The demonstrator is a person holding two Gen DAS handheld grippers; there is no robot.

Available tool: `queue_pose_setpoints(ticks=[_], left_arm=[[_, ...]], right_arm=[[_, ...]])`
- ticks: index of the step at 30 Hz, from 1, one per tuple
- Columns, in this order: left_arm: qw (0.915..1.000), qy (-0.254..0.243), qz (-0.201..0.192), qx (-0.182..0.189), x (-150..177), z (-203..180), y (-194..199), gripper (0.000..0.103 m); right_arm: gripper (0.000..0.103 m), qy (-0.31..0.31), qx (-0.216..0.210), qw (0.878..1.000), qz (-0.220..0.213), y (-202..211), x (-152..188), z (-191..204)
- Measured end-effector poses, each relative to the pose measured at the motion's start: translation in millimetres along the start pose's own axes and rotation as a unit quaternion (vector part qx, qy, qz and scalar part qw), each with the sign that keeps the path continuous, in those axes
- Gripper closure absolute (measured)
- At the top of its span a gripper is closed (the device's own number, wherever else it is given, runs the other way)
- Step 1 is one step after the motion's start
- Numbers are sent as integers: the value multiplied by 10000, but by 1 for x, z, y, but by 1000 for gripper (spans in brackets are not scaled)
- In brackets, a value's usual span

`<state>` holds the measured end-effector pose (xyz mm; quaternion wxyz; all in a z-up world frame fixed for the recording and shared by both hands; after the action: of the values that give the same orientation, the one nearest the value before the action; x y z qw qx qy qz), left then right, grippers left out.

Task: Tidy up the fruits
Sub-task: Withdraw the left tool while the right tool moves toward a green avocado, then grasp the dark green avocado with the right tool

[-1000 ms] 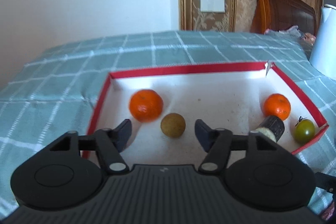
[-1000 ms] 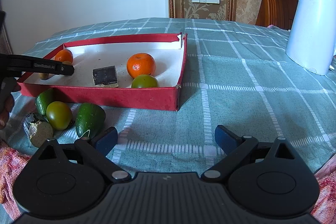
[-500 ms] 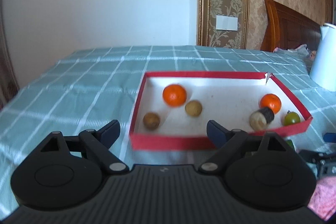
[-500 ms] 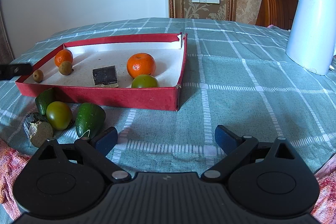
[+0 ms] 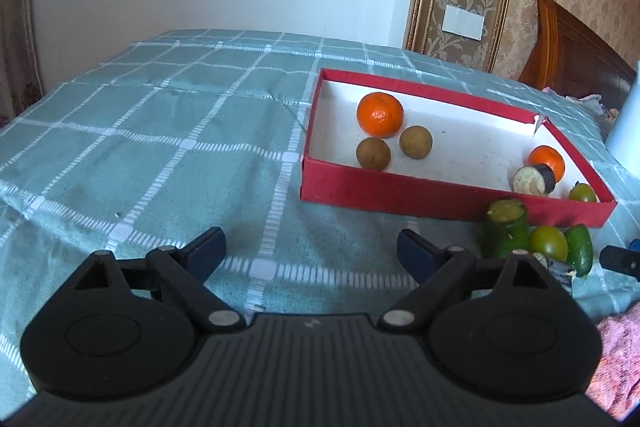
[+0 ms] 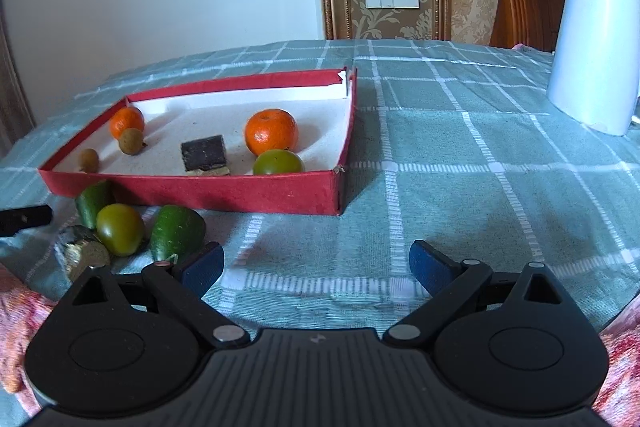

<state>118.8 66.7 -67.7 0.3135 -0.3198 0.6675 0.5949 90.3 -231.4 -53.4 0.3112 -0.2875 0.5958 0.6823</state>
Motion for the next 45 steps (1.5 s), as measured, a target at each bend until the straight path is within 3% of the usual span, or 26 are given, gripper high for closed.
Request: queue_pose_setpoints(ticks=[5, 10, 15, 23, 35, 45], left_arm=[[9995, -294, 101, -110, 2, -7, -4, 3], [9992, -358, 136, -136, 4, -8, -6, 0], [9990, -392, 145, -158, 4, -9, -6, 0], [9990, -385, 146, -143, 4, -9, -7, 0], [9991, -368, 136, -128, 4, -8, -6, 0], [9993, -339, 124, -102, 4, -8, -6, 0]], right_arm=[[3, 40, -517, 9983, -254, 13, 0, 12], [3, 7, -576, 9980, -273, 13, 0, 27], [26, 223, -419, 9986, -244, 6, -5, 42], [35, 502, -505, 9975, -6, -6, -9, 66], [71, 712, -888, 9934, 155, -15, -4, 90], [73, 623, -864, 9943, -27, -12, -5, 89]])
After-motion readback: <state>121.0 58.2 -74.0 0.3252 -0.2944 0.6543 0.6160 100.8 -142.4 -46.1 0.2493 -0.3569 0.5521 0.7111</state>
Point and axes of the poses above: each gripper's, at about its wrist camera, not at the fingertips, and y roughly against the way its jaws point, z to its left, x to its underside, the point moved 7 cm from there along -y, roughly the way its jaws point, and after that the axes turned 2 degrees about z, right-handed, at the moved point
